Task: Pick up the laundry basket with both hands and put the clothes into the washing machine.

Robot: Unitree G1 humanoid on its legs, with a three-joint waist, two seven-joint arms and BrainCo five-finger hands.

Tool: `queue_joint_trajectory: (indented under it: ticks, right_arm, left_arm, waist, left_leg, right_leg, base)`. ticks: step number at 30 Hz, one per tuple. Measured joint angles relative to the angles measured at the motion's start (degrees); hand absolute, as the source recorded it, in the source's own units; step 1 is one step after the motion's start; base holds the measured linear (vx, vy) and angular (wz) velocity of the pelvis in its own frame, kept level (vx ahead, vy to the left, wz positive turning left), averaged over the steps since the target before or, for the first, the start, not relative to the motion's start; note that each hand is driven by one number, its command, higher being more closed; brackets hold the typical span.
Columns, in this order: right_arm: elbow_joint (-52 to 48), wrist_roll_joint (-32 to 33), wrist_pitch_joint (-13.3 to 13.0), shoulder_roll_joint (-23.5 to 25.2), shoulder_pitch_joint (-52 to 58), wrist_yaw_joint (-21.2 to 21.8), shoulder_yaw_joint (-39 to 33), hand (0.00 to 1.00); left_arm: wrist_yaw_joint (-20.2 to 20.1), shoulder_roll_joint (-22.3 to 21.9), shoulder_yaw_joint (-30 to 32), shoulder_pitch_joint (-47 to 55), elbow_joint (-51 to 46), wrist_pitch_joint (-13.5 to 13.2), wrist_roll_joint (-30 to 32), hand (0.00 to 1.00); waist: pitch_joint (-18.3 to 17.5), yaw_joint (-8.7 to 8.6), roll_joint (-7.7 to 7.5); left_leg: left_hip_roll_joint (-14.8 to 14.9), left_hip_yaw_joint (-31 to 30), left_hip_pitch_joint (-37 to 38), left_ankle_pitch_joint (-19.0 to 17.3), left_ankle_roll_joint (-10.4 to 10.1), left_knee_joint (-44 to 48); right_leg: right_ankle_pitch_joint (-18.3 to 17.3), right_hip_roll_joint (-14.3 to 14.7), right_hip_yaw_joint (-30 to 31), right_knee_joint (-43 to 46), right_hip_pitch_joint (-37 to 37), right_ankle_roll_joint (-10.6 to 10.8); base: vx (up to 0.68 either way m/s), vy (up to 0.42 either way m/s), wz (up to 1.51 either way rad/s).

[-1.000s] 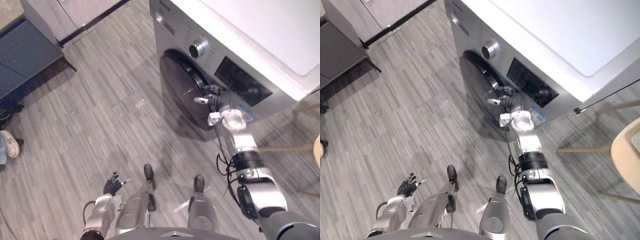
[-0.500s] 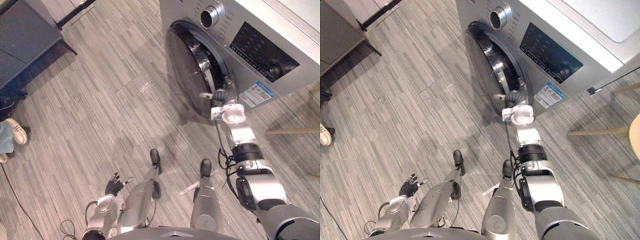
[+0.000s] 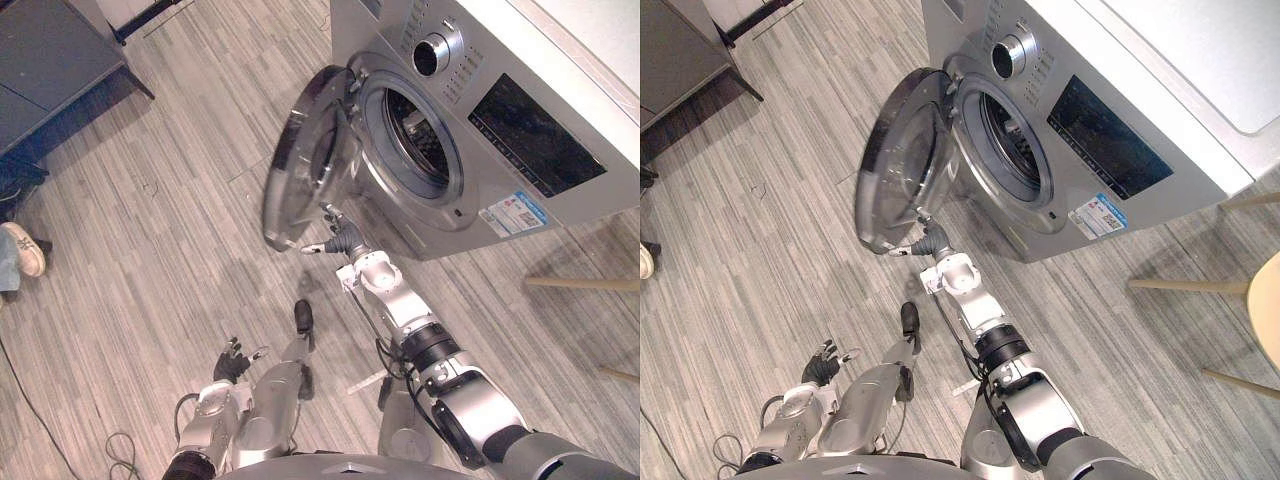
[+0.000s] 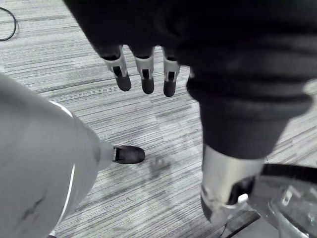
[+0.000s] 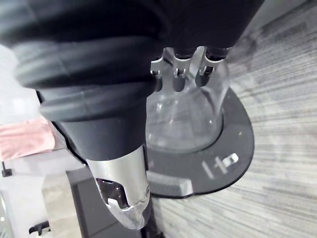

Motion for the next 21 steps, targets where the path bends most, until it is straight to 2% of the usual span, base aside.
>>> queue_joint_trajectory:
  ticks: [5,7,11,15,19,21]
  right_arm:
    - [-4.79,0.02,-0.54,-0.61,9.93,-0.2,-7.36,0.0]
    - [-6.71,0.02,-0.84,-0.67,16.0,-0.23,-10.9,0.0]
    - [-5.46,0.01,-0.89,-1.03,26.7,-0.59,-17.22,0.0]
    - [-0.78,1.12,-0.77,-1.02,30.53,-0.55,-20.92,0.0]
    - [1.01,2.22,-0.61,-0.27,34.24,-0.17,-22.11,0.0]
    - [1.59,4.14,0.14,0.89,36.44,0.73,-22.15,0.0]
  left_arm:
    - [0.26,0.84,2.85,-1.93,-0.33,0.22,0.61,0.0]
    - [0.86,2.25,3.0,-3.28,-2.57,0.59,1.74,0.0]
    - [1.94,5.09,6.89,-9.02,-3.9,0.62,3.37,0.0]
    - [3.99,8.44,10.44,-15.34,-3.34,0.62,3.36,0.0]
    - [5.93,13.65,15.19,-25.0,5.35,0.64,0.87,0.0]
    - [6.55,19.4,18.1,-31.74,13.22,0.79,-3.51,0.0]
  waist:
    - [-0.03,-1.21,-2.53]
    - [-0.2,-2.19,-4.45]
    - [-0.84,-4.57,-8.1]
    - [-0.89,-6.58,-10.43]
    - [-1.08,-8.72,-12.91]
    - [-1.16,-10.32,-15.95]
  left_leg:
    - [0.25,2.03,1.04,-0.95,-0.14,-0.02]
    - [0.6,3.5,1.49,-1.32,-0.2,-0.27]
    - [1.75,7.18,1.39,-2.05,-0.29,-0.35]
    - [2.89,11.21,1.31,-2.54,-0.77,-0.38]
    - [4.37,15.67,1.26,-2.81,-1.16,-0.4]
    - [5.56,18.43,1.34,-2.82,-1.61,-0.38]
  right_leg:
    - [0.03,0.17,2.08,-0.06,-0.12,-0.03]
    - [0.2,0.5,3.56,-0.62,-0.35,-0.46]
    - [1.9,1.83,7.34,-3.19,-1.65,-1.5]
    - [4.11,3.0,11.35,-5.61,-3.16,-1.55]
    - [6.18,4.57,15.39,-7.23,-5.18,-1.44]
    - [7.92,5.91,17.85,-8.43,-6.3,-1.67]
  base:
    - [0.04,-0.017,-0.2]
    - [0.03,-0.028,-0.38]
    - [0.04,-0.046,-0.48]
    - [0.05,-0.053,-0.64]
    - [0.05,-0.067,-0.62]
    - [0.06,-0.087,-0.65]
